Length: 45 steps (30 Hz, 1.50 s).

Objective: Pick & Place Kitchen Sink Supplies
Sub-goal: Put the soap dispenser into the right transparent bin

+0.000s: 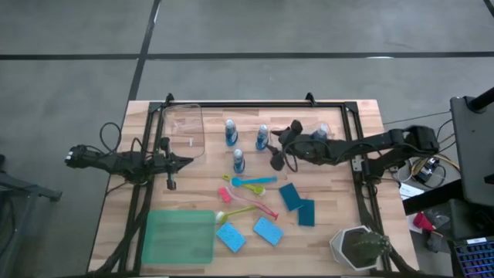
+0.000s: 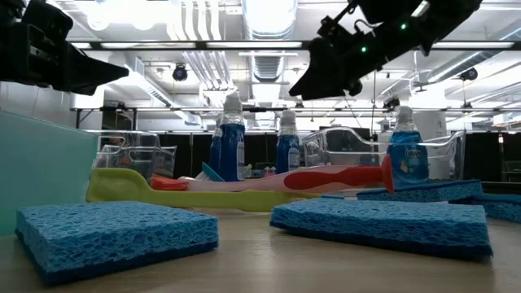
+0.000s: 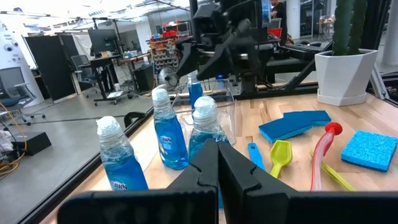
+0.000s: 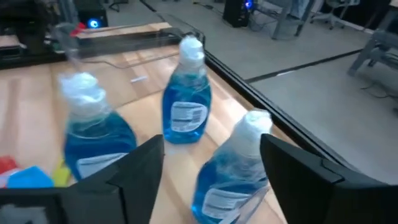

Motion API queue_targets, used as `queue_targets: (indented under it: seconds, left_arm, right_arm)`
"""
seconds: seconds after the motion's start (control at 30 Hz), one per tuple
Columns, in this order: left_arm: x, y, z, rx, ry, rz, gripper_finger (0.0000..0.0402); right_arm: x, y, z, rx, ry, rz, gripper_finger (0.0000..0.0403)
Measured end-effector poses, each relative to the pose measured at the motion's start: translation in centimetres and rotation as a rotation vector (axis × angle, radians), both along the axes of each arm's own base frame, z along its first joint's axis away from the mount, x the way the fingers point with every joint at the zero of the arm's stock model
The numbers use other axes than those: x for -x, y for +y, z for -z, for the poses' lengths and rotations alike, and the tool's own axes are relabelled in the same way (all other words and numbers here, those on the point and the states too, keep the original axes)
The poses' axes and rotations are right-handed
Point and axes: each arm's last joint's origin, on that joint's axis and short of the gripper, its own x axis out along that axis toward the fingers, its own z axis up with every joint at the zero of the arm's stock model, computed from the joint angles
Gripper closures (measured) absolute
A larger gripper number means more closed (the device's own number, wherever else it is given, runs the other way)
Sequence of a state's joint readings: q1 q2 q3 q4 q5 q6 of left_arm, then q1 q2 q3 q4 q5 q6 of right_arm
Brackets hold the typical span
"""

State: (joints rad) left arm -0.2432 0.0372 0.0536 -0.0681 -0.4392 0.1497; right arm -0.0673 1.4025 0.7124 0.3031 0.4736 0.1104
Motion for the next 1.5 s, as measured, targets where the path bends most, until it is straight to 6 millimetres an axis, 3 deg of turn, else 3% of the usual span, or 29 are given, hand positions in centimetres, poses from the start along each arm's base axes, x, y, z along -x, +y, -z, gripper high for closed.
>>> queue_targets:
  seconds: [0.3, 0.6, 1.03, 1.27, 1.5]
  left_arm:
    - [0.0, 0.0, 0.0, 0.0, 0.0, 0.001, 0.0401]
    - [0.0, 0.0, 0.0, 0.0, 0.0, 0.0, 0.0401]
    - [0.0, 0.0, 0.0, 0.0, 0.0, 0.0, 0.0401]
    - [0.0, 0.0, 0.0, 0.0, 0.0, 0.001, 0.0401]
    - [0.0, 0.0, 0.0, 0.0, 0.0, 0.0, 0.0401]
  right_arm:
    - [-0.3, -2.2, 0.8, 0.009, 0.012, 0.059, 0.0104]
    - [-0.8, -3.2, 0.9, 0.02, -0.038, 0.026, 0.0116]
    - [-1.6, -5.4, 3.0, -0.004, -0.036, 0.066, 0.0134]
    - [-1.9, -5.6, 3.5, -0.004, -0.047, 0.068, 0.0157]
    - [-2.0, -5.6, 3.0, -0.002, -0.069, 0.059, 0.0217]
